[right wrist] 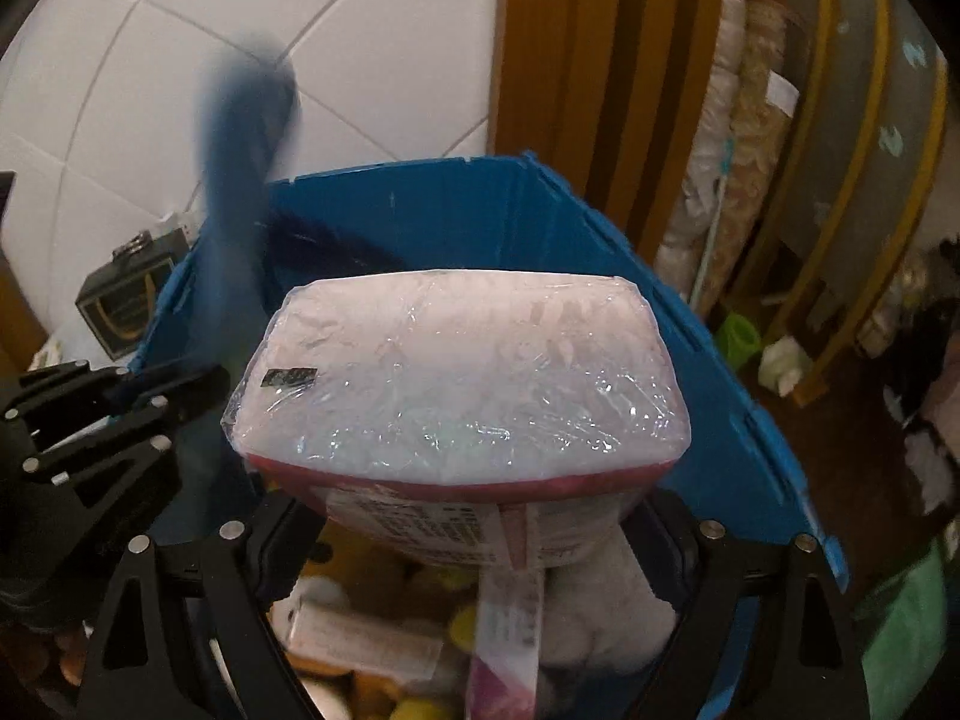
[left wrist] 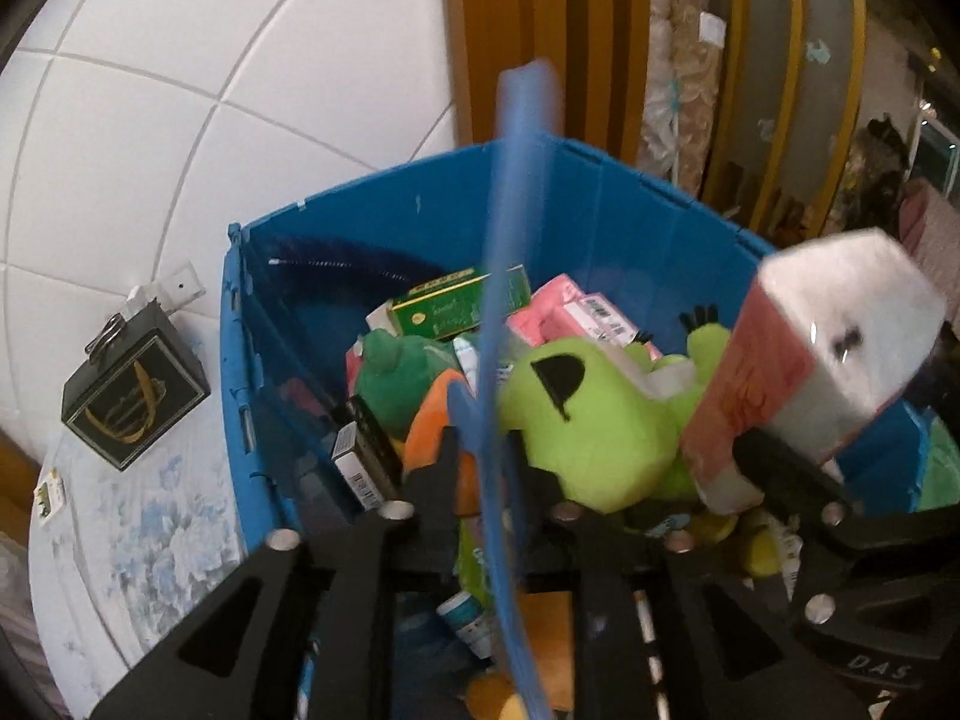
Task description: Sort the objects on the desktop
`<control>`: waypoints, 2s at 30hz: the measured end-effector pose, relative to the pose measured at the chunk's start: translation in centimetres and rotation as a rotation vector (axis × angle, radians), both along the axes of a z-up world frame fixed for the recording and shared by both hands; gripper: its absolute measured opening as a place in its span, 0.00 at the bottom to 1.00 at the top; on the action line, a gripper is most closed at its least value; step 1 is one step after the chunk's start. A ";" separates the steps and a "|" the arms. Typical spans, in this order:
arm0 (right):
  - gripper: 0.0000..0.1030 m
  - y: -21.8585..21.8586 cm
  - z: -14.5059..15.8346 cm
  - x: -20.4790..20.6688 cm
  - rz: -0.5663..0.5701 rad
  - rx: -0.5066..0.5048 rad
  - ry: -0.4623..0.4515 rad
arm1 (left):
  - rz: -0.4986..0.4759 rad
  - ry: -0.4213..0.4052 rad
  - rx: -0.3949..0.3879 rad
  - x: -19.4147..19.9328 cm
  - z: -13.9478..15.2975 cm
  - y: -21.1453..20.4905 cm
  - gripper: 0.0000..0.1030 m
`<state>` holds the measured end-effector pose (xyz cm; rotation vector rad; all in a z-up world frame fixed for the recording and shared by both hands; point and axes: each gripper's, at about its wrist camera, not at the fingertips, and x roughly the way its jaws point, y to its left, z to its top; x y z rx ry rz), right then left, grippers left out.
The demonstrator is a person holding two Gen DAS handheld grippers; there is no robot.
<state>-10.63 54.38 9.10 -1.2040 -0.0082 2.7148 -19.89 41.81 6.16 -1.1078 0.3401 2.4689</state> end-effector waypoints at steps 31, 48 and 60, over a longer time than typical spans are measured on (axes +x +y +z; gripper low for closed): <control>1.00 -1.8 0.5 14.2 -0.015 -0.058 0.140 | 0.030 0.347 0.237 15.7 4.9 -10.0 0.98; 1.00 -2.7 0.8 18.0 -0.069 -0.046 0.144 | 0.024 0.264 0.178 18.9 4.8 -10.0 0.98; 1.00 -2.4 0.4 18.2 -0.067 -0.046 0.134 | 0.024 0.251 0.185 19.2 4.8 -9.6 0.98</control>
